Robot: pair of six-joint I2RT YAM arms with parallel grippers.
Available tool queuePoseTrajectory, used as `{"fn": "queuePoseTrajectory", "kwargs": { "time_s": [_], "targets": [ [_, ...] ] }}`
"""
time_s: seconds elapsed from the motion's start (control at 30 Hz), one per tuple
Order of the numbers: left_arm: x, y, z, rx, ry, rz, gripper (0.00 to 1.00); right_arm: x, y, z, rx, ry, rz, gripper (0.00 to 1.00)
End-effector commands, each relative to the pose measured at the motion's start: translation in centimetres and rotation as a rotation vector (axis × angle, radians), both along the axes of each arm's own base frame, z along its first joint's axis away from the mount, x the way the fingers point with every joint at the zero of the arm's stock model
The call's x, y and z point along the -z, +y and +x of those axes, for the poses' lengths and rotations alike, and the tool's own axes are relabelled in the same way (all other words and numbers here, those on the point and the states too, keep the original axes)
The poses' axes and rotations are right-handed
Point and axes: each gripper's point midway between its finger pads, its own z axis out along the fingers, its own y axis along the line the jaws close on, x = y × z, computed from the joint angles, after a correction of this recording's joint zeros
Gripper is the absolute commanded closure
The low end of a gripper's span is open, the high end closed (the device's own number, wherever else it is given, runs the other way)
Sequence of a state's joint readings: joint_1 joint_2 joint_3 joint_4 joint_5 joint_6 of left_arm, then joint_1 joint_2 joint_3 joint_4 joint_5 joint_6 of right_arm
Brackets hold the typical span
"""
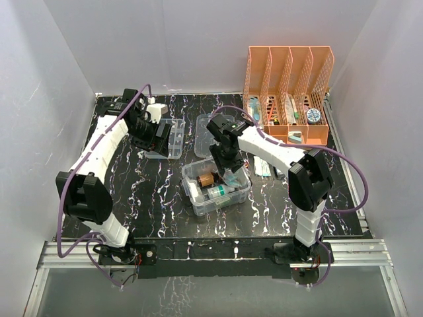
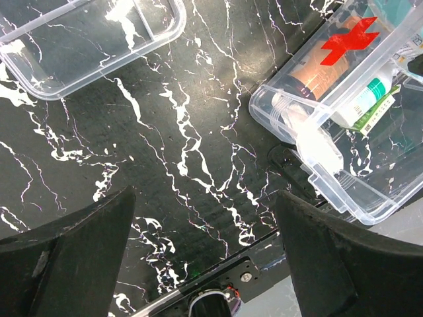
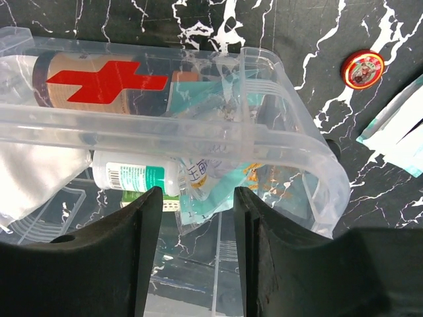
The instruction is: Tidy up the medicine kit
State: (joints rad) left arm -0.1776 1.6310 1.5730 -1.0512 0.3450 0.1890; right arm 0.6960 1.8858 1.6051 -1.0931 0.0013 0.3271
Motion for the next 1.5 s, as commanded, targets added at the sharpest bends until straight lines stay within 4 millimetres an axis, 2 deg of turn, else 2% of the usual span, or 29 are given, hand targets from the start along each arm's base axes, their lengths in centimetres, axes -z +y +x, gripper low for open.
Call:
{"fn": "queuePoseTrajectory", "kwargs": {
  "time_s": [0.0, 0.13, 0.23, 0.33, 0.37, 0.5, 0.73, 1.03, 1.37, 1.43, 1.47],
  "targets": [
    [-0.9, -0.1, 0.5, -0.009, -0.009, -0.019, 0.15, -4.3, 1.3, 0.8, -0.013, -0.097, 0.115, 0.54],
    [-0.2, 0.8, 1.5, -0.052, -0.04, 0.035, 0.15, -7.6, 1.8, 1.0, 0.001, -0.154, 0.181, 0.53],
    [0.9, 2.1, 2.8, -0.106, -0.058, 0.109, 0.15, -11.7, 1.4, 1.4, 0.031, -0.249, 0.228, 0.53],
    [1.9, 3.4, 4.2, -0.162, -0.066, 0.173, 0.15, -14.6, -0.5, 2.1, 0.084, -0.346, 0.186, 0.49],
    [2.2, 3.6, 4.6, -0.177, -0.064, 0.178, 0.15, -14.6, -1.5, 2.2, 0.099, -0.363, 0.141, 0.48],
    [2.8, 4.3, 5.5, -0.218, -0.04, 0.17, 0.16, -11.9, -5.9, 1.9, 0.143, -0.308, -0.026, 0.46],
    [2.9, 5.0, 5.6, -0.247, -0.011, 0.147, 0.17, -7.3, -8.1, 1.0, 0.132, -0.237, -0.085, 0.45],
    [2.6, 6.1, 5.1, -0.265, -0.012, 0.15, 0.16, -3.2, -7.8, 0.6, 0.094, -0.152, -0.073, 0.44],
    [3.0, 5.9, 4.9, -0.262, 0.008, 0.124, 0.16, -1.7, -6.8, -0.8, 0.075, -0.093, -0.006, 0.45],
    [3.1, 5.9, 4.9, -0.263, 0.011, 0.122, 0.16, -1.2, -6.9, -1.3, 0.075, -0.08, -0.005, 0.51],
    [3.1, 5.9, 4.9, -0.263, 0.012, 0.121, 0.16, -0.9, -6.9, -1.6, 0.074, -0.069, -0.006, 0.59]
  ]
}}
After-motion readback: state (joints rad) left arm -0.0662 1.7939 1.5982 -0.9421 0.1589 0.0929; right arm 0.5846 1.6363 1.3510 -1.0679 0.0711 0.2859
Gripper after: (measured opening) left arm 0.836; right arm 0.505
